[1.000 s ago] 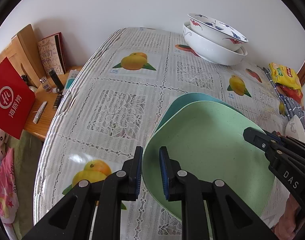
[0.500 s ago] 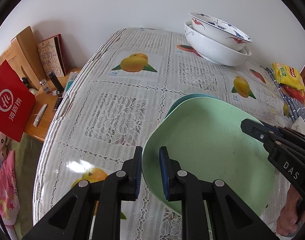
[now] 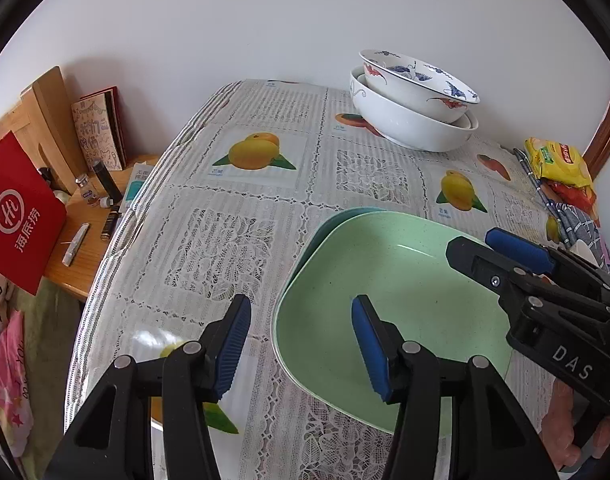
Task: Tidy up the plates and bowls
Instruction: 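Lower the green plate onto the light-blue plate and open both tools, then move both tools toward the small terracotta bowl beside the white bowl, then close the left tool on one terracotta bowl while the right tool grips another, then lower the right tool's terracotta bowl into the white bowl while the left tool holds its own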
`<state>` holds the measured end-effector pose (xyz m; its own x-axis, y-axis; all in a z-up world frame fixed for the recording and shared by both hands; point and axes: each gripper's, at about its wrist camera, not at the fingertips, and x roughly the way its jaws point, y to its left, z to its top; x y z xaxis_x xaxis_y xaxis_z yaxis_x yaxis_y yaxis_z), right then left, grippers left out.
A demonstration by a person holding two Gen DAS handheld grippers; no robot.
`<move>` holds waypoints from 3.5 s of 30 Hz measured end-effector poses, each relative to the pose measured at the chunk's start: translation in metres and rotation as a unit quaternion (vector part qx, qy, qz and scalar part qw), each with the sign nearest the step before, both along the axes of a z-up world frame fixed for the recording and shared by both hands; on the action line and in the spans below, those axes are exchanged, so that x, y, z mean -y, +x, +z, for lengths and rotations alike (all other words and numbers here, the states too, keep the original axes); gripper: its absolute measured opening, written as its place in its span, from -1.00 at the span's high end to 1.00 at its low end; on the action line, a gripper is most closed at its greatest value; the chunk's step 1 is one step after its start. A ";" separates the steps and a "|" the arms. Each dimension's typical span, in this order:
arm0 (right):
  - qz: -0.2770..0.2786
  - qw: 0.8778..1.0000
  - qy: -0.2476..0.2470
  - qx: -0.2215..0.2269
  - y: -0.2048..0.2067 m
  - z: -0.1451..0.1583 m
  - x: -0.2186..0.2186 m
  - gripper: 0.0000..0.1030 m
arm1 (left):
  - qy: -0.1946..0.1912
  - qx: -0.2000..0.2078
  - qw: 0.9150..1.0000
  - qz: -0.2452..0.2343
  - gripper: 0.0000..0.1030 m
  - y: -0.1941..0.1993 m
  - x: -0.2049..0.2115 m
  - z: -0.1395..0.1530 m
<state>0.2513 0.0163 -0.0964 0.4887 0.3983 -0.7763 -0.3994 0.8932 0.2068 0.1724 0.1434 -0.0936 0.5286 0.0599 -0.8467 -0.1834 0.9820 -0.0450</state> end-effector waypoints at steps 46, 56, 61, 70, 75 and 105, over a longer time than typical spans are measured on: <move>-0.269 0.961 -0.052 0.027 -0.136 0.050 0.317 -0.15 | 0.004 0.014 0.994 -0.104 0.02 0.002 0.204 0.025; -0.287 0.957 -0.046 -0.007 -0.132 0.011 0.357 -0.11 | 0.023 -0.015 0.990 -0.137 0.02 0.021 0.240 -0.006; -0.287 0.957 -0.039 -0.018 -0.116 -0.005 0.362 0.08 | 0.029 -0.037 0.989 -0.142 0.02 0.033 0.248 -0.024; -0.288 0.956 -0.027 -0.053 -0.092 -0.036 0.373 0.46 | 0.011 -0.056 0.987 -0.147 0.14 0.050 0.250 -0.046; -0.289 0.955 -0.027 -0.059 -0.086 -0.045 0.373 0.58 | 0.004 -0.052 0.987 -0.154 0.22 0.054 0.251 -0.049; -0.287 0.957 -0.036 -0.013 -0.101 -0.010 0.350 0.83 | -0.054 -0.021 0.980 -0.189 0.82 0.035 0.239 -0.020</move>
